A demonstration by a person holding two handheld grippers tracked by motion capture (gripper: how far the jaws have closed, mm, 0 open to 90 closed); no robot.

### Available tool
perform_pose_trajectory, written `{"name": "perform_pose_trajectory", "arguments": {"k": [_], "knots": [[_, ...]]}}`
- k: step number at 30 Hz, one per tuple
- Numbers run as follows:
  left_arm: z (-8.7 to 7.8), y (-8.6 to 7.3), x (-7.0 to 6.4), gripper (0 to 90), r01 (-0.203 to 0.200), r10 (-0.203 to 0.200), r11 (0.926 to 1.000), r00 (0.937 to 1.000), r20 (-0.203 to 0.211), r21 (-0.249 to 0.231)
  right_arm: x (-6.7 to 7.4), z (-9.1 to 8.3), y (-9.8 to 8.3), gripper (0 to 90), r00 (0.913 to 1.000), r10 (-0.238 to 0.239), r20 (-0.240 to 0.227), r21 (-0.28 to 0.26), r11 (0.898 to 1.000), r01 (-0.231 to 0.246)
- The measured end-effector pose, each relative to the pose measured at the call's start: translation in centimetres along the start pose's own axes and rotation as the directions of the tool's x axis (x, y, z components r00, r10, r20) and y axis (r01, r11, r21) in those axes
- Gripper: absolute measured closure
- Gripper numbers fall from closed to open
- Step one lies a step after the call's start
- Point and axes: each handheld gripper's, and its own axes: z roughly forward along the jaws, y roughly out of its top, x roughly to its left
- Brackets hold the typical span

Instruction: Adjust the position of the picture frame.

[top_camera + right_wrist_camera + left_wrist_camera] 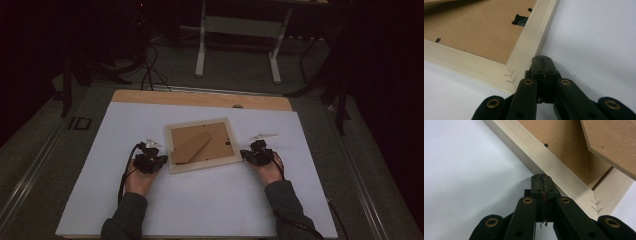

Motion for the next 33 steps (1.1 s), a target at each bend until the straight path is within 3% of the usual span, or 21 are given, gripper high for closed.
{"name": "perform_pose_trajectory", "arguments": {"k": [5, 17, 33], "knots": [[0.4, 0.5, 0.3, 90.0, -0.012, 0.012, 0.9999, 0.9999, -0.001, 0.006, 0.2, -0.5, -0.7, 90.0, 1.0, 0.006, -0.003, -0.009, 1.0, -0.006], [1.2, 1.2, 1.0, 90.0, 0.029, -0.028, 0.9994, 0.9996, 0.007, -0.02, 0.6, -1.2, -1.9, 90.0, 0.9988, 0.045, -0.018, -0.037, 0.998, -0.046], [1.4, 1.3, 0.8, 90.0, 0.048, -0.048, 0.9984, 0.9989, -0.002, -0.029, 1.0, -1.5, -2.5, 90.0, 0.9991, 0.04, -0.013, -0.051, 0.998, -0.04]]}}
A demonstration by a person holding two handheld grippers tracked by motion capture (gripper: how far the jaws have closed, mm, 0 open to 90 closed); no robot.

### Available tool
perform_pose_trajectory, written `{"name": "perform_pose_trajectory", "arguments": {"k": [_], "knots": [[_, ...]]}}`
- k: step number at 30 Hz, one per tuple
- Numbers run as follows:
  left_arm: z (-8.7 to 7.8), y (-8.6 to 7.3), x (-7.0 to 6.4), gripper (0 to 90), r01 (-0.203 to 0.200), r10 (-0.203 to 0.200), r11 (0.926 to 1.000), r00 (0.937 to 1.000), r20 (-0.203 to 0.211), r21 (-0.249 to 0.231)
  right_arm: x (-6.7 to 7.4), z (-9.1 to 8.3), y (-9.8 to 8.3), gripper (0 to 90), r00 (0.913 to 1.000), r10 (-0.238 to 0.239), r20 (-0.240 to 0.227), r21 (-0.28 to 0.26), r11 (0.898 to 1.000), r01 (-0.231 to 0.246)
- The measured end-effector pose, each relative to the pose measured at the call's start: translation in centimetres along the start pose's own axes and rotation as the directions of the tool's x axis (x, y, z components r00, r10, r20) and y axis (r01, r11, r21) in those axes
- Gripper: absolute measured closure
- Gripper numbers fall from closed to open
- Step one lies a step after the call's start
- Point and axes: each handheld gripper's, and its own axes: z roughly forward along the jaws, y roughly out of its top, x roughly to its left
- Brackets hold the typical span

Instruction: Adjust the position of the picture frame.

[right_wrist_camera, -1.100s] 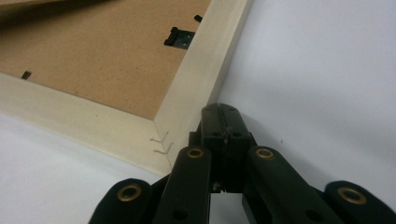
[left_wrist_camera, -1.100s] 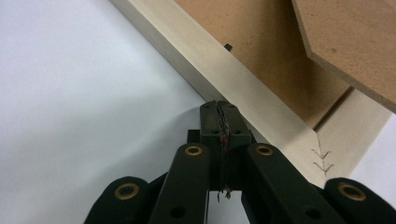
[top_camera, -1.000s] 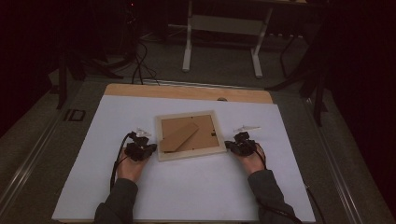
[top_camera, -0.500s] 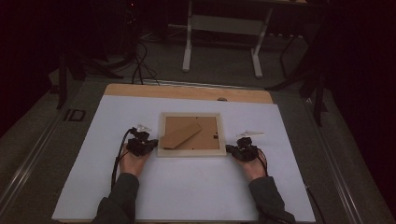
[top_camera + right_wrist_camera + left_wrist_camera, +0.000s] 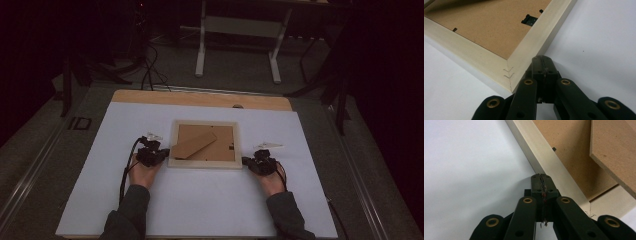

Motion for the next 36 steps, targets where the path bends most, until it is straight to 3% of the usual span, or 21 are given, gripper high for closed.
{"name": "perform_pose_trajectory", "arguments": {"k": [16, 29, 36], "knots": [[-0.4, -0.6, -0.3, 90.0, 0.023, -0.023, 0.9997, 0.9997, 0.006, -0.011, -0.3, 0.1, 0.0, 90.0, 0.9998, -0.013, -0.014, -0.01, 1.0, 0.013], [-1.3, -1.5, -1.1, 90.0, 0.004, -0.005, 1.0, 0.9999, 0.01, 0.004, -0.8, 0.3, 0.0, 90.0, 0.9992, 0.013, -0.037, -0.02, 1.0, -0.014], [-1.8, -2.1, -1.3, 90.0, -0.011, 0.01, 0.9999, 0.9996, 0.025, 0.01, -0.3, 0.1, 0.0, 90.0, 1.0, -0.003, -0.006, -0.012, 1.0, 0.003]]}}
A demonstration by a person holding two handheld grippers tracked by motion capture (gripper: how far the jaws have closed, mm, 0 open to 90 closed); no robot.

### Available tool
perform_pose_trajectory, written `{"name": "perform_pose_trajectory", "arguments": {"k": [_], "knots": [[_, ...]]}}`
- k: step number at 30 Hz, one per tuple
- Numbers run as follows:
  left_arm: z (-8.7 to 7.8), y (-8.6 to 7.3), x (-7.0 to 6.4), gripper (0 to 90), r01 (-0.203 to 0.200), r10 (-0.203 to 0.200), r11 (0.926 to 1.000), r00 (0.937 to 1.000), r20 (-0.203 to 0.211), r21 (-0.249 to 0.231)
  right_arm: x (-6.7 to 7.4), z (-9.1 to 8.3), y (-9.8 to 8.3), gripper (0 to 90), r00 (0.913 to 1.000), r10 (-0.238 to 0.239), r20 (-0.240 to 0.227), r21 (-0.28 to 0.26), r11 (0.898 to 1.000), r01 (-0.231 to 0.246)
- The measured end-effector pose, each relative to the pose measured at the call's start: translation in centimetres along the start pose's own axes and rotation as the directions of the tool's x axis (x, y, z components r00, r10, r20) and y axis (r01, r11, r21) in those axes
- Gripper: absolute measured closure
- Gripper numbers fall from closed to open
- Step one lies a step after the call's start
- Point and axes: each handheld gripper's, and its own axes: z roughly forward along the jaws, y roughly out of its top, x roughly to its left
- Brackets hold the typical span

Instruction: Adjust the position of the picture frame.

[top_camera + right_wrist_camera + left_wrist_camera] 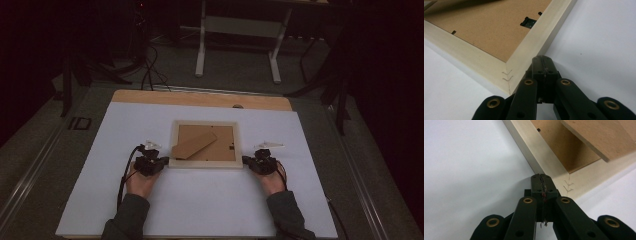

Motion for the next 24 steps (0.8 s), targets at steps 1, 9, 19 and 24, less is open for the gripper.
{"name": "perform_pose_trajectory", "arguments": {"k": [1, 9, 19, 24], "knots": [[0.0, 0.0, 0.0, 90.0, 0.0, 0.0, 1.0, 1.0, 0.0, 0.0, 0.0, -0.1, 0.0, 90.0, 1.0, -0.004, 0.0, 0.001, 1.0, 0.004], [-0.4, -0.6, -0.3, 90.0, -0.008, 0.008, 1.0, 1.0, 0.005, -0.002, 0.5, -0.6, -0.2, 90.0, 0.9996, -0.028, -0.001, 0.007, 1.0, 0.028], [-0.5, -0.8, -0.3, 90.0, -0.03, 0.03, 0.9995, 0.9995, 0.008, -0.01, 0.7, -0.8, -0.1, 90.0, 0.9975, -0.07, 0.004, 0.007, 0.998, 0.07], [-0.7, -0.8, -0.1, 86.2, -0.027, 0.027, 0.9996, 0.9995, 0.014, -0.01, 1.2, -0.9, 0.3, 89.9, 0.9953, -0.091, 0.033, -0.012, 0.996, 0.092]]}}
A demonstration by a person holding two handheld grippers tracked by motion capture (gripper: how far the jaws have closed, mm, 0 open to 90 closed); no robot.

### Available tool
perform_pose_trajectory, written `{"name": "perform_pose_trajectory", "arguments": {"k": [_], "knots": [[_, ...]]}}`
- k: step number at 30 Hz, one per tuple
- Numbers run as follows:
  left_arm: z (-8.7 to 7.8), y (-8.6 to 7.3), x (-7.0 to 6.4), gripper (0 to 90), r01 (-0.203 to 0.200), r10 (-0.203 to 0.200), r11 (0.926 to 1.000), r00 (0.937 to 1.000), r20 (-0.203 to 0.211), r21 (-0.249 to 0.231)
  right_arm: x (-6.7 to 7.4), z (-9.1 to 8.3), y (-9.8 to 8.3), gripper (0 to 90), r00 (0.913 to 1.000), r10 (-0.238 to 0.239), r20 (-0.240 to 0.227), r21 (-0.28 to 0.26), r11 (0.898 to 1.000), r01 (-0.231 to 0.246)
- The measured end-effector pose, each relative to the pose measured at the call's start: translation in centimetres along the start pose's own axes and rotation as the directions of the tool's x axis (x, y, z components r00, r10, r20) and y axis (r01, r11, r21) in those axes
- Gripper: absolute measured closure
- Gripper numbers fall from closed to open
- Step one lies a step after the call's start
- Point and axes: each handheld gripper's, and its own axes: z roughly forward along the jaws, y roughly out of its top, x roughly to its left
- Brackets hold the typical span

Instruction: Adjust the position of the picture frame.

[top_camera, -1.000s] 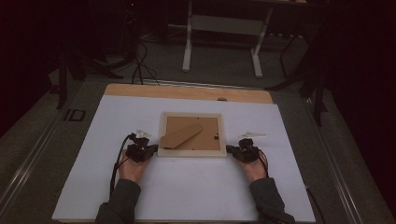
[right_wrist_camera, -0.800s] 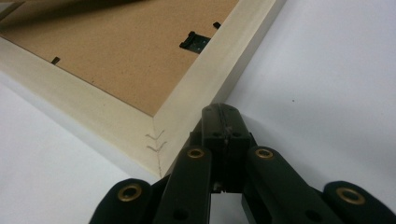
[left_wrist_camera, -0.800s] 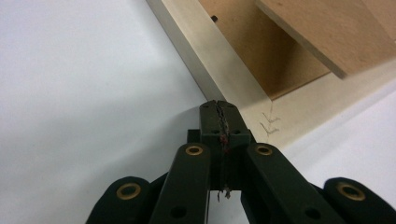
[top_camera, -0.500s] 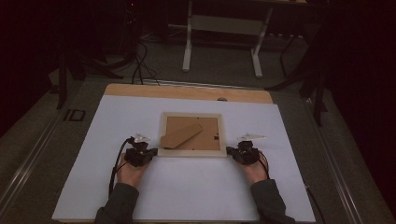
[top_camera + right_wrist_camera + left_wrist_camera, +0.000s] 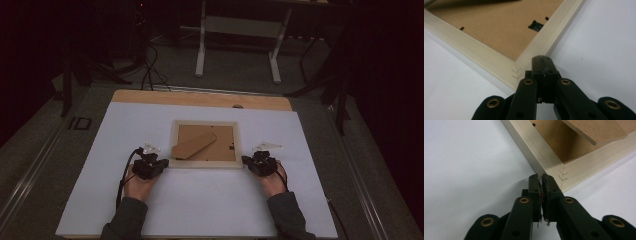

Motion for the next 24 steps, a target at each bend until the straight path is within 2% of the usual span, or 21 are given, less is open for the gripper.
{"name": "perform_pose_trajectory", "arguments": {"k": [2, 10, 16, 17, 18, 24], "knots": [[-0.2, 0.0, 0.1, 83.6, -0.007, 0.007, 1.0, 0.9999, 0.011, -0.004, 0.1, -0.3, -0.1, 89.4, 0.9998, -0.015, 0.011, -0.008, 1.0, 0.015], [-0.5, 0.1, 0.3, 79.1, -0.001, 0.001, 0.9999, 0.9998, 0.022, -0.016, -0.5, -1.2, -0.1, 84.5, 1.0, 0.007, 0.006, -0.046, 0.999, -0.007], [-1.1, 0.4, 0.4, 76.3, 0.009, -0.008, 0.9989, 0.9997, 0.024, -0.046, -0.6, -2.0, 0.1, 80.8, 0.9999, 0.013, 0.0, -0.074, 0.997, -0.013], [-1.3, 0.4, 0.4, 75.7, 0.021, -0.019, 0.9983, 0.9992, 0.036, -0.054, -0.7, -2.1, 0.1, 75.7, 0.9999, 0.014, -0.003, -0.08, 0.997, -0.014], [-1.4, 0.4, 0.5, 75.7, 0.036, -0.033, 0.9977, 0.9984, 0.045, -0.058, -0.7, -2.1, 0.1, 75.7, 0.9999, 0.014, -0.003, -0.08, 0.997, -0.014], [-2.4, 0.6, 0.7, 74.5, 0.049, -0.045, 0.9949, 0.998, 0.045, -0.088, -1.1, -2.4, 0.1, 68.0, 0.9997, 0.022, -0.014, -0.083, 0.996, -0.023]]}}
